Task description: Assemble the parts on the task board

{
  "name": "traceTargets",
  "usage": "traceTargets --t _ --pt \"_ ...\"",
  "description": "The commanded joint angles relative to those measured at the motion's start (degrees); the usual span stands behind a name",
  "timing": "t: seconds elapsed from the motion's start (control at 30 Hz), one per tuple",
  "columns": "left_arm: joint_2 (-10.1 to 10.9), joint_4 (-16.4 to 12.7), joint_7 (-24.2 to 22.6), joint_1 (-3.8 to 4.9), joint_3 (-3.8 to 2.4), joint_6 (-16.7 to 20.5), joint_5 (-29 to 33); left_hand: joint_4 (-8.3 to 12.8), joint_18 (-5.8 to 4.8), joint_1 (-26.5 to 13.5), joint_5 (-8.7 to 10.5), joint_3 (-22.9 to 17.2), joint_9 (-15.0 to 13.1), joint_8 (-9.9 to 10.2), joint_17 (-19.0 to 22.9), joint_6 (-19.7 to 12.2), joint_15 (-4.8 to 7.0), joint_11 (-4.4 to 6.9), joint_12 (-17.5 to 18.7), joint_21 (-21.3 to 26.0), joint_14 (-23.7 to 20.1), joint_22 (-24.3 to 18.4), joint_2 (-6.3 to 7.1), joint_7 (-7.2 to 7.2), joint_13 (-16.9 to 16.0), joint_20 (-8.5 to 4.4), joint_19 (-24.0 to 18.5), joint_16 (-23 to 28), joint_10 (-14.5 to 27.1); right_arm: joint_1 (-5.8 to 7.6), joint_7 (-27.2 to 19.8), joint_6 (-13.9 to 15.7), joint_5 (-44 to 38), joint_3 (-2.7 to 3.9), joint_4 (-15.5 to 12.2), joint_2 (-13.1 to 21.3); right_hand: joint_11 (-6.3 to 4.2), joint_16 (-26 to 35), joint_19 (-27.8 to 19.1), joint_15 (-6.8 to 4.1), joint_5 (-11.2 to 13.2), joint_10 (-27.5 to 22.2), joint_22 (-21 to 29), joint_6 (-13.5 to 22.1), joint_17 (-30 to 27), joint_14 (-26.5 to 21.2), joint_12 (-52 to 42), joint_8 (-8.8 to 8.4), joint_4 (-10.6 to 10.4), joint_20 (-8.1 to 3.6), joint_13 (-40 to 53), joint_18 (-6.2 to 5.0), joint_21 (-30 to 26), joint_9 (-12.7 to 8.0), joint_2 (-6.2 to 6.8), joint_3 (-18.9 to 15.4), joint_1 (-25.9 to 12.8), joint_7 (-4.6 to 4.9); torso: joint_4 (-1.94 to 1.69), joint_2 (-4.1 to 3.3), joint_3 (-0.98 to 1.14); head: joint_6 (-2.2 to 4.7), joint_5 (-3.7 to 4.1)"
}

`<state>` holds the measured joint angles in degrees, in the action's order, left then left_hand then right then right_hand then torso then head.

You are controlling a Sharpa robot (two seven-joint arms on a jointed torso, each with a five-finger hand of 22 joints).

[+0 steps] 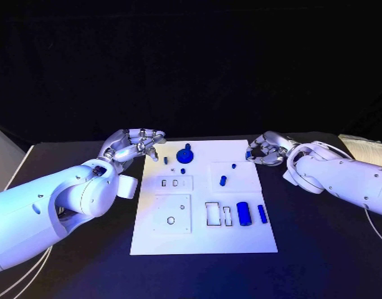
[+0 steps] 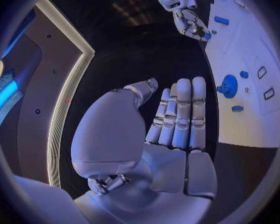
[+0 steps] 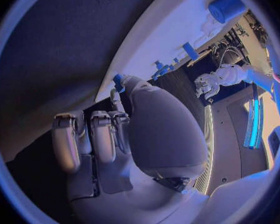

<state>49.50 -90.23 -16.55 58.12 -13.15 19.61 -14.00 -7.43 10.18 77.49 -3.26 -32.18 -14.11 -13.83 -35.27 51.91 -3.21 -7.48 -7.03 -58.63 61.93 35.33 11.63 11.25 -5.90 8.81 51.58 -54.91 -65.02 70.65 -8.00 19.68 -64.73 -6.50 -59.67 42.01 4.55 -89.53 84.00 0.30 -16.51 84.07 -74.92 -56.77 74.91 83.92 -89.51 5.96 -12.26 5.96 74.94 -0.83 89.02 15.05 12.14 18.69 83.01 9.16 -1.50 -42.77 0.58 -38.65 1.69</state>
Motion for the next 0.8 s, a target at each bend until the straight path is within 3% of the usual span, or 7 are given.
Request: traceTargets --t 0.03,0.37,0.63,0.8 --pt "-0.1 -0.1 0.2 0.01 -0.04 -1.2 -0.3 -0.2 0.34 -0.4 0.06 -0.3 0.0 -0.3 0.1 -0.4 -0.03 0.11 0.4 -0.4 -0.3 0.1 -0.38 0.07 -0.1 0.12 -0.4 -0.3 0.0 -0.02 0.2 -0.5 -0.7 0.00 0.2 -0.2 -0.18 -0.2 5.5 -0.25 0.4 5.7 -14.2 -0.1 14.2 5.9 -0.3 0.21 -0.1 0.04 14.9 0.57 0.1 0.0 0.07 0.5 -0.5 0.04 0.01 0.01 0.03 -0.04 0.02" --pt "-0.1 -0.1 0.5 0.01 -0.04 -1.3 -0.3 -0.2 0.33 -0.6 0.07 -0.2 0.0 -0.3 0.2 -0.6 -0.09 0.03 0.4 -0.5 -0.3 0.2 -0.30 0.17 -0.1 0.15 -0.5 -0.4 0.1 0.03 0.3 -0.6 -0.7 0.01 0.4 -0.5 -0.18 -0.3 5.5 -0.22 0.6 5.9 -14.3 -0.3 14.3 5.9 -0.4 0.30 -0.1 0.05 15.0 0.59 0.2 0.0 -0.10 0.9 -0.7 0.02 0.06 0.02 0.03 -0.10 -0.02" --pt "-0.1 -0.1 0.6 0.01 -0.04 -1.3 -0.3 -0.2 0.33 -0.6 0.07 -0.2 0.0 -0.3 0.2 -0.6 -0.09 0.03 0.4 -0.5 -0.3 0.2 -0.30 0.17 -0.1 0.15 -0.5 -0.4 0.1 0.03 0.0 0.4 -0.2 0.01 0.2 -0.7 -1.58 -0.3 5.7 -1.70 1.3 5.9 -14.6 -4.2 14.4 5.9 -0.5 2.83 1.0 -1.11 15.1 0.66 0.4 1.0 -2.53 4.6 -0.4 -1.67 0.06 -0.01 0.04 -0.03 -0.03" --pt "-0.1 -0.1 0.6 0.01 -0.04 -1.3 -0.4 -0.2 0.32 -0.6 0.06 -0.2 0.0 -0.3 0.2 -0.6 -0.11 0.01 0.4 -0.6 -0.3 0.2 -0.29 0.20 -0.1 0.17 -0.6 -0.4 0.1 0.03 0.0 1.5 -0.1 0.01 -0.1 -0.7 -2.04 -0.3 5.8 -2.23 1.7 5.9 -14.7 -5.0 14.4 5.9 -0.5 3.81 1.6 -1.64 15.1 0.70 0.6 1.5 -3.25 5.8 -0.6 -2.19 0.04 -0.02 0.04 -0.04 -0.04"
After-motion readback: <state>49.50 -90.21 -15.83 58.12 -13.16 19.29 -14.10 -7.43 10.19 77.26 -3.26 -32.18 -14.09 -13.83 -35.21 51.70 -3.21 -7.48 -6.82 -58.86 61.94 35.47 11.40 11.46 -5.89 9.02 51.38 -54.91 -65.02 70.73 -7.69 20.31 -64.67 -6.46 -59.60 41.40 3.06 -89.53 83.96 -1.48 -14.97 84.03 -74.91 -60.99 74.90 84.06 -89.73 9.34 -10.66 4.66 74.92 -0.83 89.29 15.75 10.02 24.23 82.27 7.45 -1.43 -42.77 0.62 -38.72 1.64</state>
